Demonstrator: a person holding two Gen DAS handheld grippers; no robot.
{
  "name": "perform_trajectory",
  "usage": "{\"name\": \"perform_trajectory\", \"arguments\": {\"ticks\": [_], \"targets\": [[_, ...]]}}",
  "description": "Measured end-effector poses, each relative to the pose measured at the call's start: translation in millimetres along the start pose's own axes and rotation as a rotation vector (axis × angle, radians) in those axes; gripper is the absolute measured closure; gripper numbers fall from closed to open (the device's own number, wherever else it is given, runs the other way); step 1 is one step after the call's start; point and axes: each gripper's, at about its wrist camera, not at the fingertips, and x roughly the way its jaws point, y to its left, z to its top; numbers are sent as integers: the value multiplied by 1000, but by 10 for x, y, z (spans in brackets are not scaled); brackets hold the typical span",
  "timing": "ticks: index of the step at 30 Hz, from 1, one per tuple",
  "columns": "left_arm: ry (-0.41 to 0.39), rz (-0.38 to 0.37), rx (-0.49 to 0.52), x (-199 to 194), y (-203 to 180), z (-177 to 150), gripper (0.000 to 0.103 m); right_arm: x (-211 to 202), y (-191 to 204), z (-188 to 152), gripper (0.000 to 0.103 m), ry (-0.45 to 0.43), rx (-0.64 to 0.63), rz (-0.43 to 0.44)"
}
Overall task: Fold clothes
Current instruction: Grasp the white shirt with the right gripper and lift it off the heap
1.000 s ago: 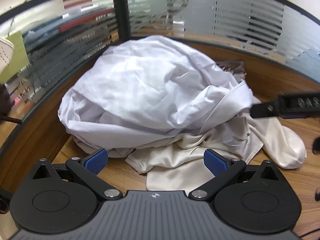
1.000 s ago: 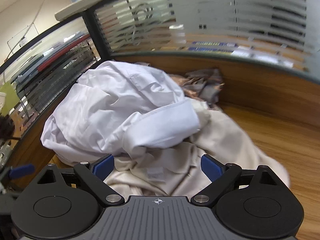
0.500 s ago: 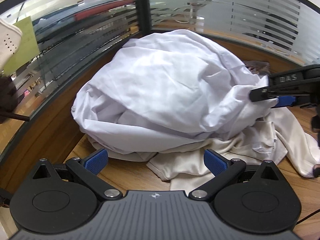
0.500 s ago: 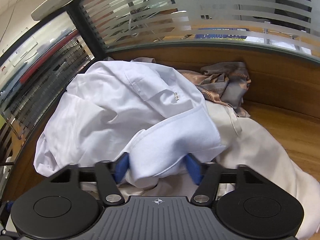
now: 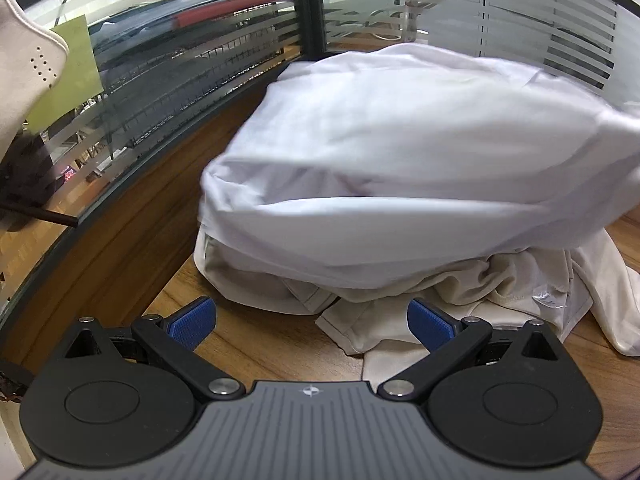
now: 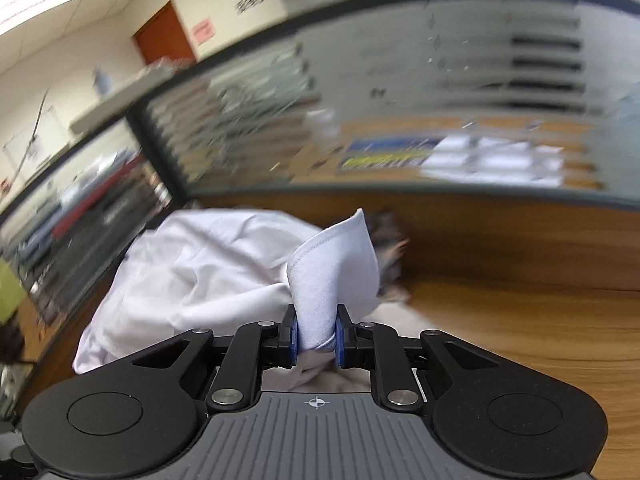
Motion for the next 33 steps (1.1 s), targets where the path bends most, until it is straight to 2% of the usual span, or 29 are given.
{"name": "perform_trajectory", "arguments": {"ticks": [4, 9, 15, 18, 23, 25, 26, 27, 29, 30, 33], "targets": [[-16, -31, 11, -45, -51, -11, 1, -431, -325, 77, 84, -46, 14, -104], [-36, -69, 25, -101, -114, -24, 1, -904, -802, 43, 84, -55, 33, -289], [-51, -128, 61, -154, -229, -61, 1, -1238, -1438, -219, 84, 16, 75, -543], [-55, -167, 82, -162, -292, -85, 1, -1308, -1710, -417, 83, 89, 100, -617], [-64, -219, 131, -160, -409, -115, 1, -1321, -1854, -647, 71, 223, 113, -568], [-69, -234, 146, -158, -437, -120, 1, -1336, -1755, -684, 52, 248, 82, -548], [-70, -242, 150, -155, -441, -122, 0, -1348, -1650, -691, 37, 247, 56, -538], [-72, -250, 153, -152, -443, -124, 0, -1368, -1513, -661, 30, 240, 25, -522], [-75, -267, 159, -151, -446, -129, 0, -1378, -1297, -597, 24, 236, -40, -465], [-77, -276, 164, -151, -446, -132, 0, -1369, -1184, -573, 17, 232, -66, -432], [-78, -294, 173, -146, -436, -144, 0, -1271, -808, -516, 11, 212, -146, -310]]}}
